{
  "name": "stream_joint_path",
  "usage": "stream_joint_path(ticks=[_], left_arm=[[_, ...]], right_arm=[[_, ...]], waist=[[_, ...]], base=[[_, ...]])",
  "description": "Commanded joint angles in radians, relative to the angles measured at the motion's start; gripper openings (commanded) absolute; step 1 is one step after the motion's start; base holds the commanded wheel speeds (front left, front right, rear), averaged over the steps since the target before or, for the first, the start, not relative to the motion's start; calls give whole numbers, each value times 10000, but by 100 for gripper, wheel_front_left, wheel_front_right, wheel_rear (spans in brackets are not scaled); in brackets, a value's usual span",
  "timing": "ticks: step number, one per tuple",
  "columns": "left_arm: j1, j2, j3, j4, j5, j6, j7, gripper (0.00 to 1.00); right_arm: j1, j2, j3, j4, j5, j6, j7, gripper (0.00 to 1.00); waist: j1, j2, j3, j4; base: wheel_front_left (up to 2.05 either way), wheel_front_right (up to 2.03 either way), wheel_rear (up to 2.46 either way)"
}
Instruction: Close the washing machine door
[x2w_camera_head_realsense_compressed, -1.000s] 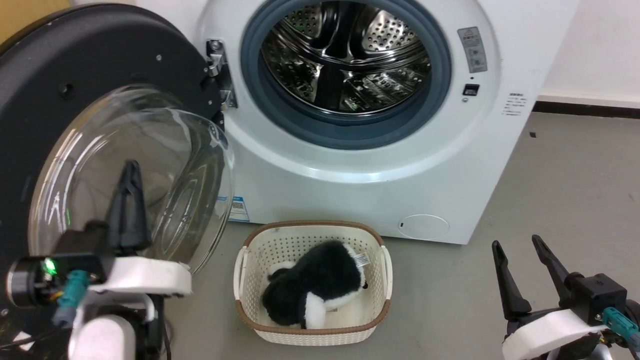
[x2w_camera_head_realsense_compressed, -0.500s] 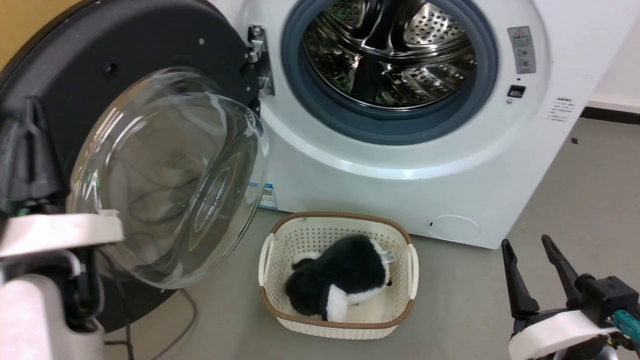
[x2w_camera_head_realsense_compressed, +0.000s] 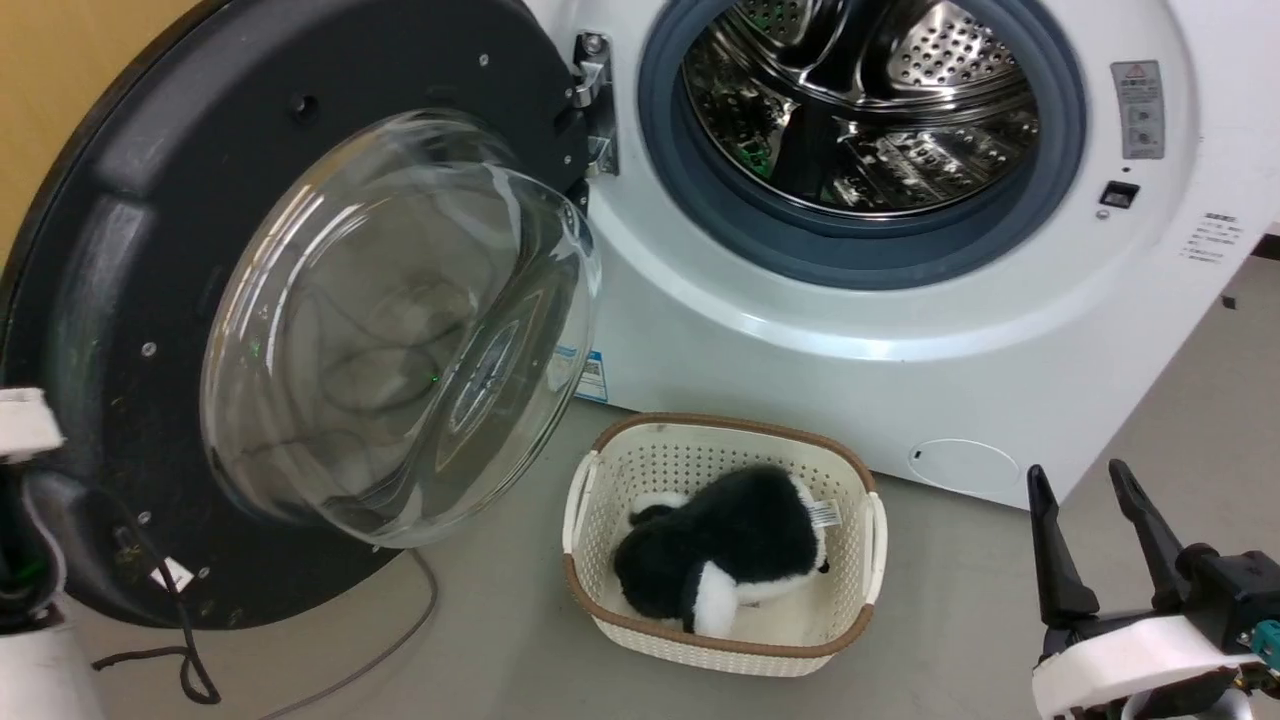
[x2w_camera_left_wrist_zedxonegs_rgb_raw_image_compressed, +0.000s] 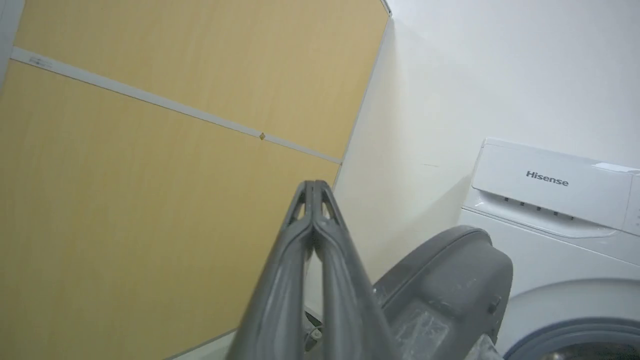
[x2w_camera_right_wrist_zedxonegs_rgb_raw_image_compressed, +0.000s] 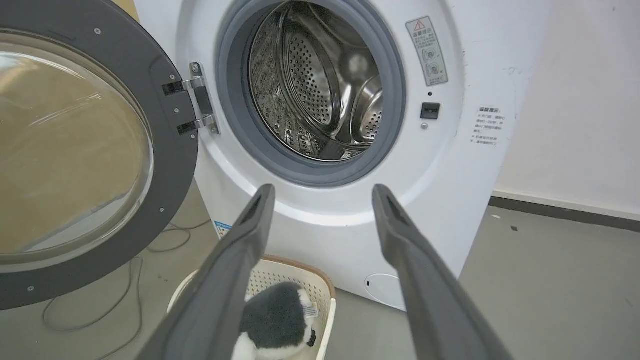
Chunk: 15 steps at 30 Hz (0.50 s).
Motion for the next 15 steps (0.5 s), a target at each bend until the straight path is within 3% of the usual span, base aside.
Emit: stream_joint_path(ticks=[1,7,15], left_arm=[[-284,115,235,196,-282,-74,110,0],[-529,359,1118,1650,-1748,-67,1205,0],[-546,249,1813,2952,-3708,-231,3030,0]], right_arm=[[-145,29,-55,13,81,4,-101,100],[-166,32,-150,15,112,5,-226,100],[-267,35,-232,-3,87,5,-393,100]], waist=[[0,0,28,78],[0,0,127,347],[0,0,349,603]], base=[[0,0,0],[0,0,0],[0,0,0]])
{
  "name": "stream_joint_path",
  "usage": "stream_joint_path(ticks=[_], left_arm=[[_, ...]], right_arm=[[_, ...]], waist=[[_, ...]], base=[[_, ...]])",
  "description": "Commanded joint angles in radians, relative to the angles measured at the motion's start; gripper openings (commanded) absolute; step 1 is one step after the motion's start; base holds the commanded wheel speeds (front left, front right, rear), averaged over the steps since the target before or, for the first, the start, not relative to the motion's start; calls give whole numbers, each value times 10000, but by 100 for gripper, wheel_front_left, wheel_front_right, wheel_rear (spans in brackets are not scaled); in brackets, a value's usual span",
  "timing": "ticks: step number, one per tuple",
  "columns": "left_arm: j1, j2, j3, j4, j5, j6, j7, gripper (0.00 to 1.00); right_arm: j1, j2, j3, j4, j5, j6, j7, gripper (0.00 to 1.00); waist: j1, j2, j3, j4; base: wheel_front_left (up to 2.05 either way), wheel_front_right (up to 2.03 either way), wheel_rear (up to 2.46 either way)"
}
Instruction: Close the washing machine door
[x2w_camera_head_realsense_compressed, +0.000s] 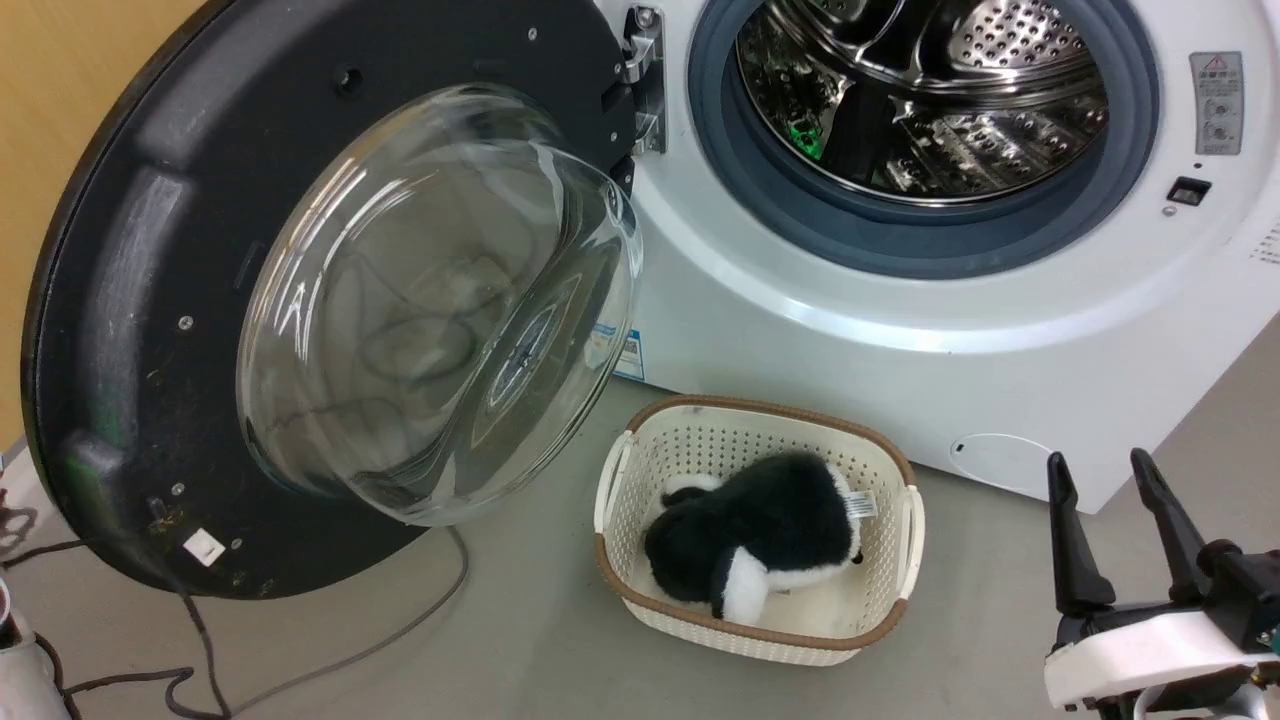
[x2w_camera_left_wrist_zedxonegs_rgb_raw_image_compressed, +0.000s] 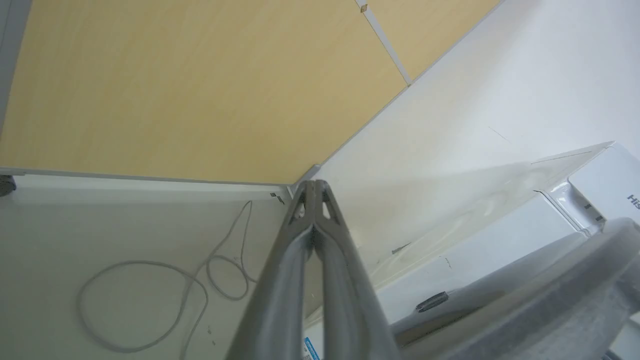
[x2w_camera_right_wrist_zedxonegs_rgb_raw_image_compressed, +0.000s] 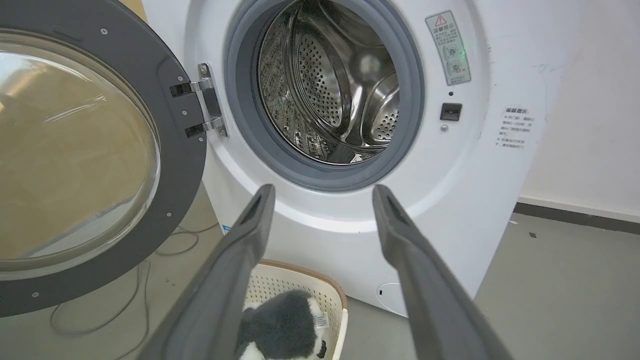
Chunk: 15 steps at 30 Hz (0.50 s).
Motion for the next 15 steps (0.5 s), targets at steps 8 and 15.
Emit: stream_joint_path(ticks=[8,15], left_arm=[[498,-241,-80,-385,-2119,-198,2079,0],[1531,-697,-983,-1649,-3612,-276,3637,0]], right_arm=[[-215,37,-172,20,68,6,-257,100],[-273,40,-270,57,86,6,-403,100]], waist=[[-1,0,187,251],[-1,0,257,583]], base=[[0,0,0],[0,0,0]])
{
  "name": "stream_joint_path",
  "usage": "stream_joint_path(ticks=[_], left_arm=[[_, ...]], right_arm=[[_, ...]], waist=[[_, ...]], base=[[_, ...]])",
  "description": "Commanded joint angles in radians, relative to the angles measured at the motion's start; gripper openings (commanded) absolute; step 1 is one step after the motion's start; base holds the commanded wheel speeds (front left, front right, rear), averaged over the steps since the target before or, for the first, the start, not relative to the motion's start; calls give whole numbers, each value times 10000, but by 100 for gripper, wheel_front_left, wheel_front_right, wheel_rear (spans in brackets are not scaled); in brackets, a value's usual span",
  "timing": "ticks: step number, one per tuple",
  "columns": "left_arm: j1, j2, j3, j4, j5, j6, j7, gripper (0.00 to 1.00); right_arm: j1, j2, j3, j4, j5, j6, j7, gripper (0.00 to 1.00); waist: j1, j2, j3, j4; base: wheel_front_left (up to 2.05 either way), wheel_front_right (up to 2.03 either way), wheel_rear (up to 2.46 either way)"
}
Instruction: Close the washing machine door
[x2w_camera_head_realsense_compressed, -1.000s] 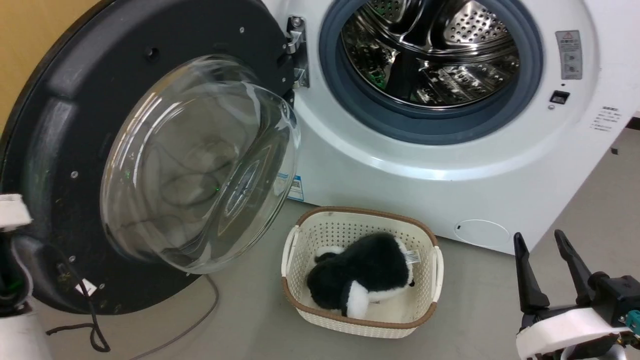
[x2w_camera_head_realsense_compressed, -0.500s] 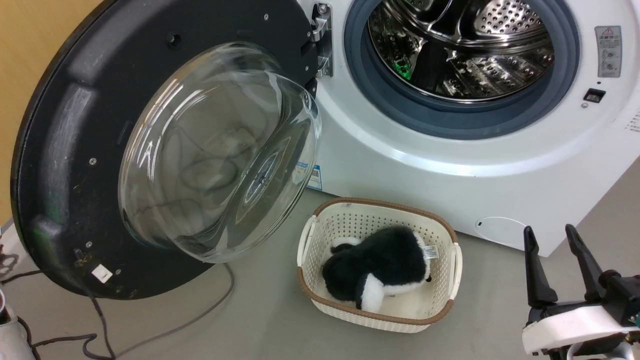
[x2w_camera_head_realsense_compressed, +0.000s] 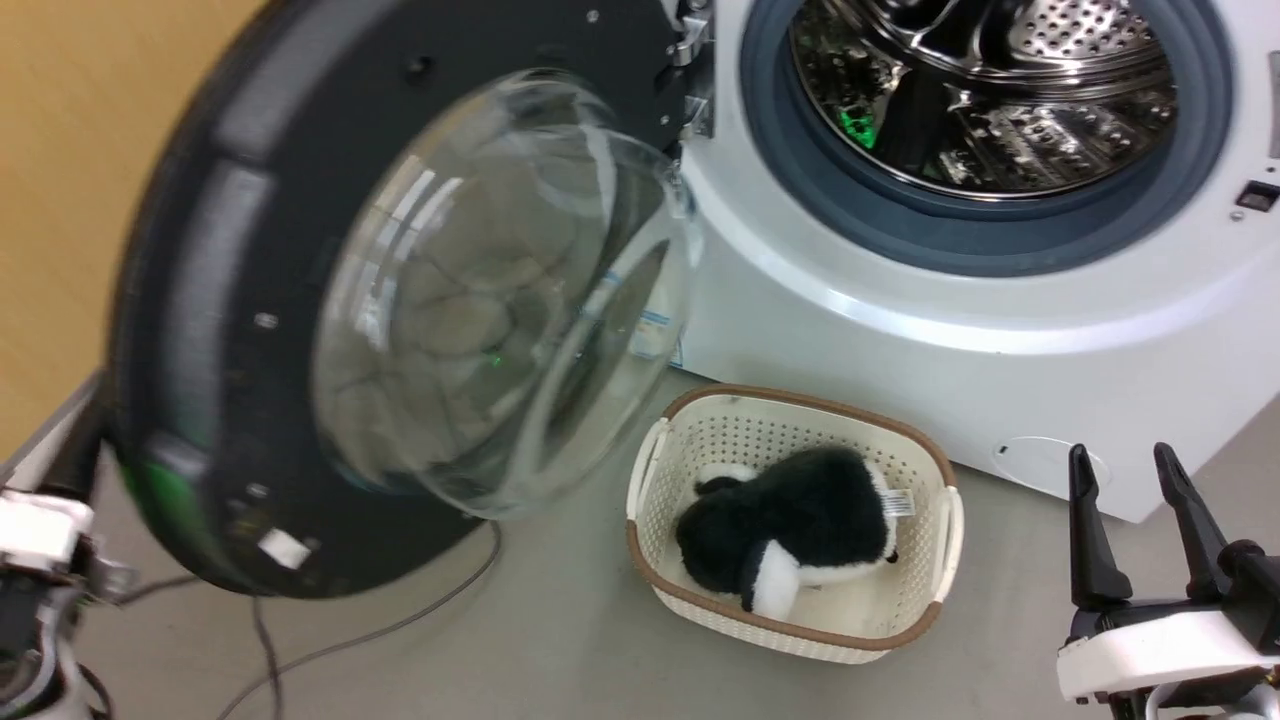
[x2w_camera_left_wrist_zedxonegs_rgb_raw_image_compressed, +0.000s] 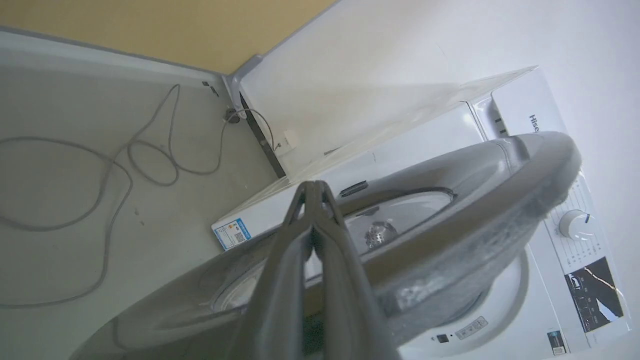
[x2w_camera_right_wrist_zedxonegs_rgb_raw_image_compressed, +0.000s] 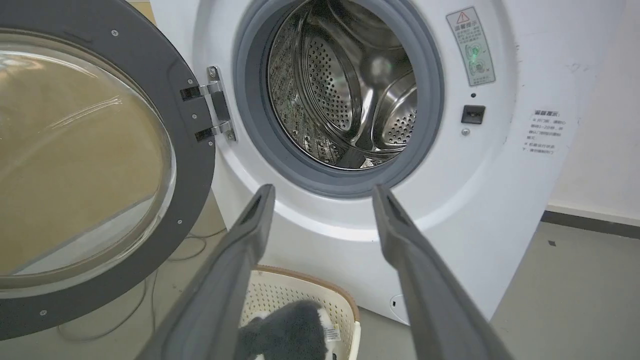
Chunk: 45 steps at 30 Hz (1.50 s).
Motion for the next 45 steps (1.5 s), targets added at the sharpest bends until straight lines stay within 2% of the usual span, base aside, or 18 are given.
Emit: stream_joint_path(ticks=[1,9,14,19,26,30,36,40,45], left_arm=[[284,-236,-233,-117,-340,-97,318,0],[1436,-638,-1625,-1626,-1551,-186,1194,0],[2188,-782,-3066,-2630,-2031,-241,1595,0],[2583,-869,-4768,-3487,-2486,-295,1597,0],[2453,-786,-7036,-4194,-2948,-372,1132,0],[2071,-602,-8204,-3883,-2623,-379,393,0],[1196,-466,-9675,-2763,-1930,-379,-1770,0],[472,-265,-10694,-1838,-1705,-379,-3001,0],[-317,-112,-11517,-747,-2060,-379,-4326,0]], right_arm=[[-214,40,-47,25,90,6,-112,100],[-281,44,-179,52,156,7,-279,100],[-385,46,-157,61,118,7,-384,100],[-466,48,-227,54,99,7,-487,100],[-702,51,-308,53,138,8,-634,100],[-816,51,-327,65,207,8,-648,100],[-831,51,-332,126,333,8,-648,100],[-871,51,-354,136,381,8,-648,100],[-918,51,-345,180,419,8,-648,100]], waist=[[0,0,21,76],[0,0,68,383],[0,0,109,325],[-1,0,125,50],[-1,0,292,-891],[-1,0,305,-1691],[-1,0,390,-2811],[-1,0,531,-3334],[-1,0,566,-3747]], base=[[0,0,0],[0,0,0],[0,0,0],[0,0,0],[0,0,0],[0,0,0],[0,0,0],[0,0,0],[0,0,0]])
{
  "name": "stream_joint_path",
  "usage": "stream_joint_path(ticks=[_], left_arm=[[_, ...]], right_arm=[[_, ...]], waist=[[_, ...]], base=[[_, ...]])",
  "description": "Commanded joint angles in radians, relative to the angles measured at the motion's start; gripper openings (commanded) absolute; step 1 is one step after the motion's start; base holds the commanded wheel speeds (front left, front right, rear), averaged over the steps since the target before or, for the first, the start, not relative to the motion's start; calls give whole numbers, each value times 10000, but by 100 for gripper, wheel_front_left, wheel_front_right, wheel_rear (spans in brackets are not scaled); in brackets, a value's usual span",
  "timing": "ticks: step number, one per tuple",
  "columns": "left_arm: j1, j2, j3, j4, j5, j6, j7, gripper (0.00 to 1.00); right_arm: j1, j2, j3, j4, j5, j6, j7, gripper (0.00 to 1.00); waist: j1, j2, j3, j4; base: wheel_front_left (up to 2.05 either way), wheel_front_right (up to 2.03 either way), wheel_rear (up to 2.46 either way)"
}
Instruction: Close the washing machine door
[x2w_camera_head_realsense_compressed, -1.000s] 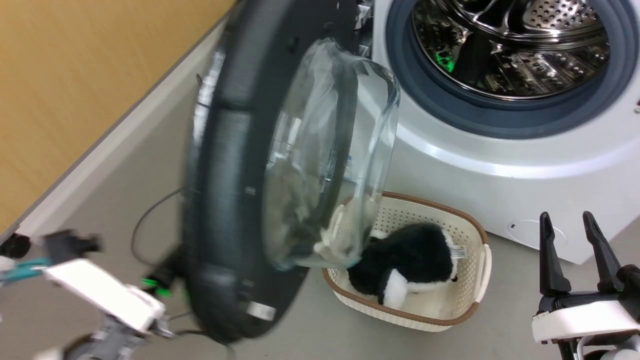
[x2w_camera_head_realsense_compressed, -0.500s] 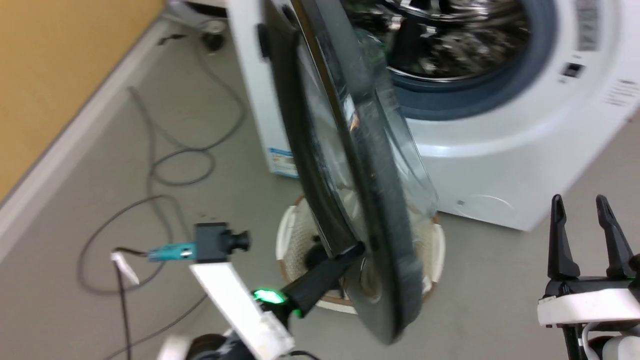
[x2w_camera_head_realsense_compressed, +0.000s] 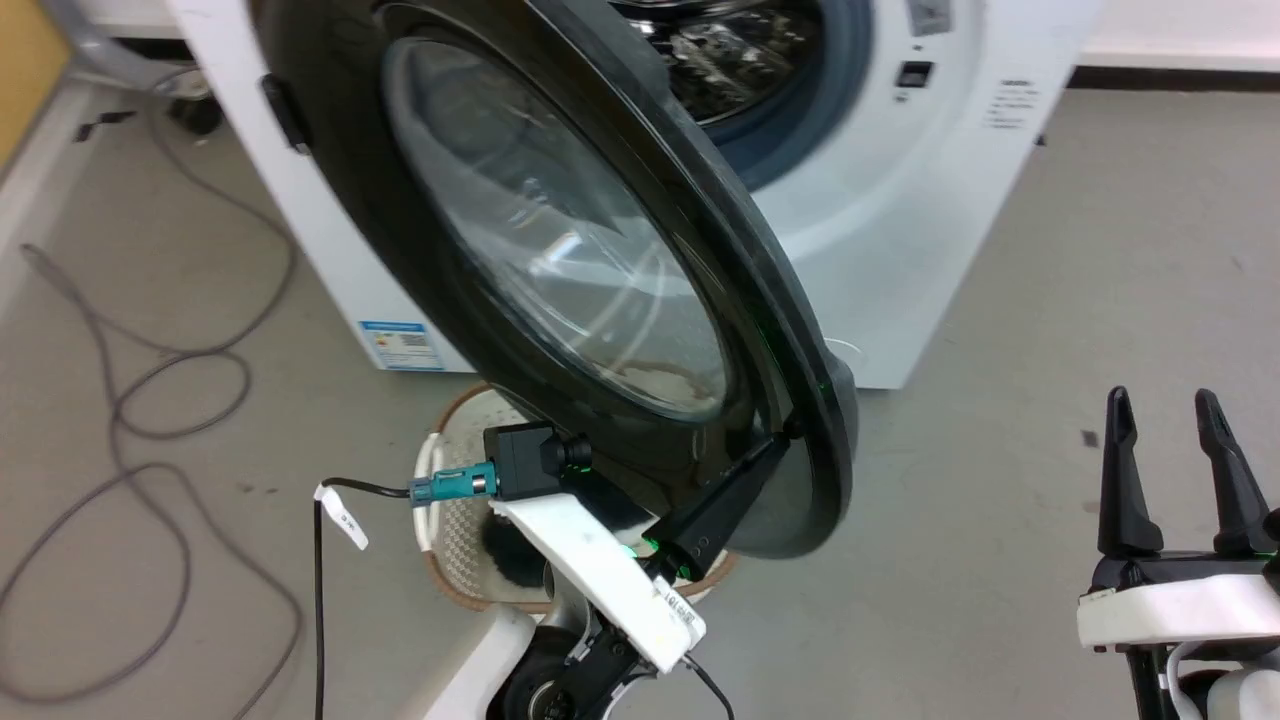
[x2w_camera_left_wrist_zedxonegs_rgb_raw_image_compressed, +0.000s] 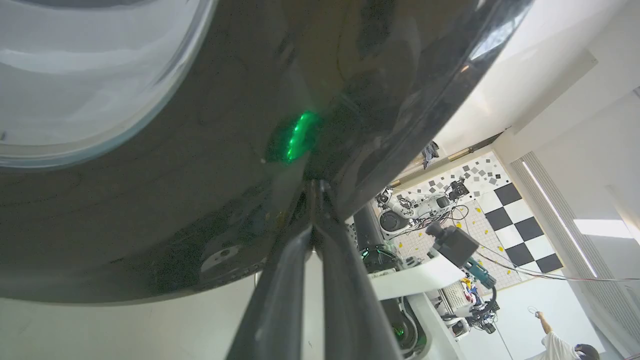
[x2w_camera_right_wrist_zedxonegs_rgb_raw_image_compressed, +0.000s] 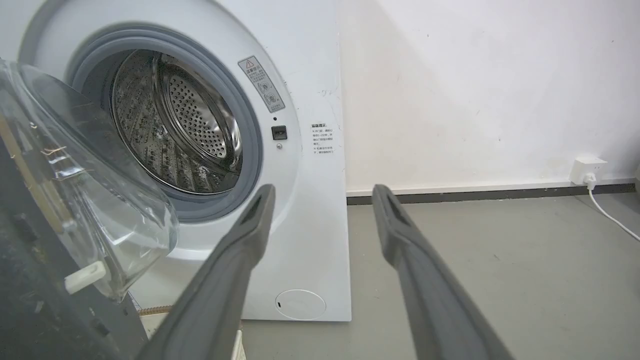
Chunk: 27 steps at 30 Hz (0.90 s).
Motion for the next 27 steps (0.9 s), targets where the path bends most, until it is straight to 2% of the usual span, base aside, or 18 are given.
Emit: stream_joint_path(ticks=[1,7,11,13,14,16,17,18,19,20,24,27], left_arm=[[-285,148,-227,275,-160,-46,-361,0],[-704,677,-1115,904,-315,-46,-1617,0],[-882,1114,-1485,701,-324,-46,-2596,0],[-1038,1508,-1564,480,-42,-46,-3084,0],[-1038,1508,-1564,480,-42,-46,-3084,0],[-1161,1896,-1453,356,423,-46,-3451,0],[-1258,2281,-1093,502,1248,-2,-3653,0],[-1312,2446,-851,605,1828,239,-3707,0],[-1312,2446,-851,605,1828,239,-3707,0],[-1373,2662,-248,712,3122,1055,-3749,0],[-1001,2689,1354,177,5883,2925,-3759,0],[-231,2453,2669,-567,7214,3925,-3760,0]], right_arm=[[-134,19,25,30,67,8,-44,100],[0,19,28,139,203,8,-44,100],[76,19,-62,99,184,8,-44,100],[95,19,-112,50,120,8,-44,100],[95,19,-112,50,120,8,-44,100],[73,19,-167,-56,74,8,-44,100],[32,19,-205,-195,56,8,-44,100],[5,19,-220,-279,33,8,-44,100],[5,19,-220,-279,33,8,-44,100],[-67,19,-225,-453,-8,8,-44,100],[-305,19,-180,-808,-95,8,-44,100],[-561,19,-12,-1061,-210,8,-44,100]], waist=[[-1,0,19,-240],[-1,0,-255,-254],[-1,0,-529,-125],[-1,0,-662,-51],[-1,0,-662,-51],[-1,0,-759,17],[-1,0,-849,97],[-1,0,-886,138],[-1,0,-886,138],[-1,0,-946,219],[-1,0,-1008,356],[-1,0,-1035,412]], base=[[0,0,0],[0,0,0],[0,0,0],[0,0,0],[0,0,0],[0,0,0],[0,0,0],[0,0,0],[0,0,0],[0,0,0],[0,0,0],[0,0,0]])
